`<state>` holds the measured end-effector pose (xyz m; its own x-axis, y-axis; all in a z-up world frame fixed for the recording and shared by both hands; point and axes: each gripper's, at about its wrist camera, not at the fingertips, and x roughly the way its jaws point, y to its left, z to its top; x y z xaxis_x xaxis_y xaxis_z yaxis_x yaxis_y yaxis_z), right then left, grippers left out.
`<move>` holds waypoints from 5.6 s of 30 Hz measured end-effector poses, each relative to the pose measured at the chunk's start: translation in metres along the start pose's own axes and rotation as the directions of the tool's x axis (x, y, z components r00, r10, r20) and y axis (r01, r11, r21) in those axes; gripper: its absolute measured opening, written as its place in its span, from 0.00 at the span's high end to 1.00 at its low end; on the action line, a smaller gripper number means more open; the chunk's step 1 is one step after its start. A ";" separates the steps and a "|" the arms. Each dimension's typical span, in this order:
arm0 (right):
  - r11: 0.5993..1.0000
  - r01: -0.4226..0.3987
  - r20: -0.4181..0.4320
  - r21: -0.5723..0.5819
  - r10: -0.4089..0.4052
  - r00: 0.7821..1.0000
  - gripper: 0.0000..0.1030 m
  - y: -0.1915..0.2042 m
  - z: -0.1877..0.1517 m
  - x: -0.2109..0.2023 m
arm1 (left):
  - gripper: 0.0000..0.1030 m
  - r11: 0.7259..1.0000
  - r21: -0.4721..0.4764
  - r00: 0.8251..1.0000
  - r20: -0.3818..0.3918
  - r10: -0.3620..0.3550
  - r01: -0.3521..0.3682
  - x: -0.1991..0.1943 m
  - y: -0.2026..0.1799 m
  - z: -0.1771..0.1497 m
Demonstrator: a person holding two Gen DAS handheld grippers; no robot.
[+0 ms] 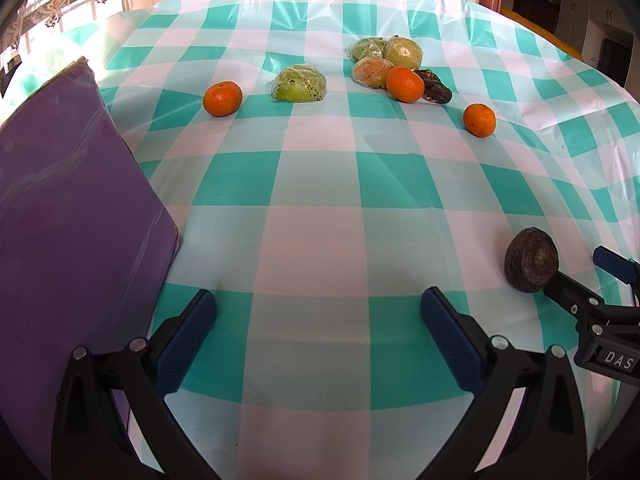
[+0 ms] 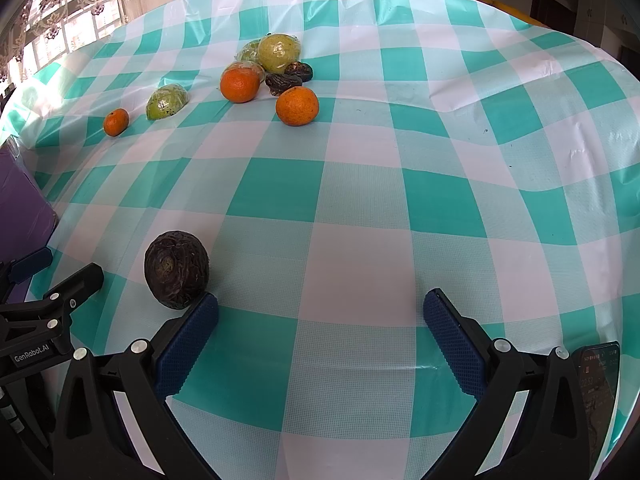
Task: Organize fruits
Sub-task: 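Move the right tool toward the dark brown round fruit on the cloth, then close the right tool on the dark brown fruit while the left tool approaches an orange, then grasp the large orange with the left tool while the right tool holds the brown fruit, then carry the orange and brown fruit with both tools over the cardboard box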
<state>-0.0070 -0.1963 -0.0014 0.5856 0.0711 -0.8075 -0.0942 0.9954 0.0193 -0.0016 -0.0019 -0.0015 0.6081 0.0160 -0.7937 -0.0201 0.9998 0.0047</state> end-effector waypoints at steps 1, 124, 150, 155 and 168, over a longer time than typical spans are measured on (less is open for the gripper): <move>1.000 0.000 0.000 0.000 0.000 1.000 0.04 0.000 0.000 0.000 | 0.01 1.000 0.000 1.000 0.000 0.000 0.000 0.000 0.000 0.000; 0.923 -0.195 0.180 0.333 0.141 0.974 0.63 -0.078 0.033 0.015 | 0.67 0.977 0.097 0.978 0.068 -0.196 0.189 0.083 -0.138 0.135; 0.940 -0.235 0.150 0.247 0.203 0.968 0.63 -0.050 0.025 0.010 | 0.67 0.948 -0.046 0.949 0.042 -0.314 0.315 0.006 -0.047 0.022; 0.944 -0.257 0.161 0.208 0.226 0.961 0.63 -0.032 0.017 0.001 | 0.67 0.953 -0.041 0.952 0.066 -0.298 0.301 -0.017 -0.040 -0.006; 0.948 -0.301 0.161 0.105 0.283 0.945 0.63 0.007 0.001 -0.016 | 0.67 0.959 -0.062 0.950 0.170 -0.261 0.275 -0.050 -0.022 -0.032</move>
<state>-0.0164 -0.1901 0.0126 0.6569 0.3593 -0.6629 -0.1814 0.9287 0.3235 -0.0572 -0.0255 0.0188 0.7180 -0.2438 -0.6520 0.0986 0.9628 -0.2514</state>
